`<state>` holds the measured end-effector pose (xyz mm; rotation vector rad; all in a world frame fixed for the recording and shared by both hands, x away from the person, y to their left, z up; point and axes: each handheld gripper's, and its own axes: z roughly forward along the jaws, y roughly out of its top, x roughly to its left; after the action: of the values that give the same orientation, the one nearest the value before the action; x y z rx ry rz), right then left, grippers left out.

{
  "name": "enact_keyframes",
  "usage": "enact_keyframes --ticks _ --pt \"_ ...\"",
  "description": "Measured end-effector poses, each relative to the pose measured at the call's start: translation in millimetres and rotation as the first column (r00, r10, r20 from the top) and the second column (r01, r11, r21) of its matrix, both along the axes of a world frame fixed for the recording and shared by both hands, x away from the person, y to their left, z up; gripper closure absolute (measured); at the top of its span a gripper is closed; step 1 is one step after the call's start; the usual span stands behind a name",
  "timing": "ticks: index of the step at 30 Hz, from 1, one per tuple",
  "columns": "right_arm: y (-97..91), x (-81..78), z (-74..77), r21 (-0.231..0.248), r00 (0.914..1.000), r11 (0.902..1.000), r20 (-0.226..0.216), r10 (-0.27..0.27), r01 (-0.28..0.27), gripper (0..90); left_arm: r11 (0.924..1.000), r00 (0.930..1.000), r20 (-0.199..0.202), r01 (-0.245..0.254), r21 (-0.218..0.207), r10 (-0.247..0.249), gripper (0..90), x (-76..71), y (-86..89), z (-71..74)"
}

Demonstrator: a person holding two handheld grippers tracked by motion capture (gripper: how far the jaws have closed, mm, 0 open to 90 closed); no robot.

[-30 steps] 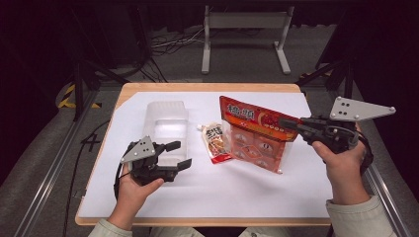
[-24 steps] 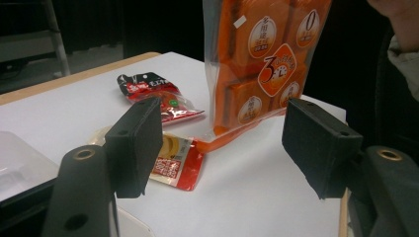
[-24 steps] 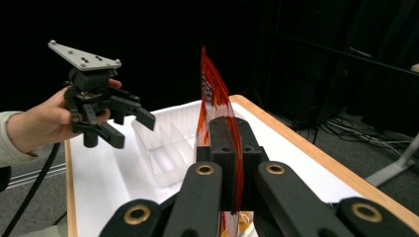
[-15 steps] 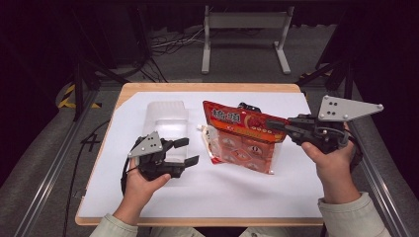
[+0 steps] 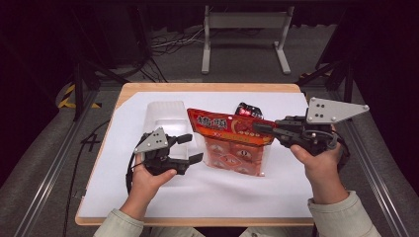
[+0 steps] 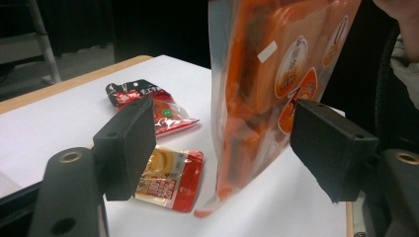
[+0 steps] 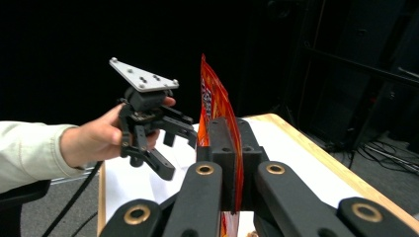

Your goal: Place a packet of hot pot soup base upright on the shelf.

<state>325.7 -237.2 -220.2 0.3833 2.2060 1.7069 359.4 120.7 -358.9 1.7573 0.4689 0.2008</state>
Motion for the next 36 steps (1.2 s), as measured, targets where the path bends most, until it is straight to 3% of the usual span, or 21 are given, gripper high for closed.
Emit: enact_keyframes --ticks 3,8,13,15,21,24,28,34,36 --pt "6.1 -0.7 0.2 0.0 0.9999 0.9999 0.005 0.013 -0.013 90.0 0.9997 0.9999 0.015 0.004 0.026 -0.004 22.4 1.0 -4.5 -0.3" --pt "13.4 -0.6 -1.1 0.016 0.9994 0.9993 0.006 0.034 -0.034 90.0 0.9989 0.9989 0.007 0.047 -0.005 -0.047 24.5 2.7 -9.2 -2.4" --pt "19.6 -0.8 -2.2 0.026 0.9979 0.9976 0.017 0.063 -0.064 90.0 0.994 0.9941 0.023 0.106 -0.024 -0.106 27.4 4.1 -14.4 -4.9" --pt "21.3 0.0 -3.5 0.027 0.9975 0.9972 0.015 0.069 -0.069 90.0 0.9905 0.9915 0.025 0.129 -0.049 -0.127 28.0 3.7 -17.4 -5.6" --pt "24.1 1.8 -8.6 0.031 0.9968 0.9963 0.005 0.08 -0.08 90.0 0.9829 0.9847 0.07 0.165 -0.082 -0.16 34.6 1.4 -22.2 -4.2" --pt "25.2 0.6 -11.7 0.037 0.997 0.9964 0.014 0.076 -0.077 90.0 0.9771 0.9795 0.093 0.188 -0.1 -0.179 43.2 0.5 -23.8 -4.6" --pt "20.7 2.2 -15.5 0.072 0.9975 0.9949 0.009 0.07 -0.071 90.0 0.9733 0.9738 0.111 0.209 -0.095 -0.199 54.0 -1.7 -25.2 -5.0" --pt "17.9 2.5 -18.9 0.074 0.9986 0.9959 0.012 0.051 -0.052 90.0 0.9789 0.9596 0.201 0.204 -0.013 -0.197 70.4 -9.5 -29.0 -4.4" --pt "16.8 2.9 -20.0 0.074 0.9989 0.9962 0.016 0.045 -0.046 90.0 0.9794 0.9605 0.198 0.202 -0.008 -0.196 70.5 -10.7 -29.4 -3.7"
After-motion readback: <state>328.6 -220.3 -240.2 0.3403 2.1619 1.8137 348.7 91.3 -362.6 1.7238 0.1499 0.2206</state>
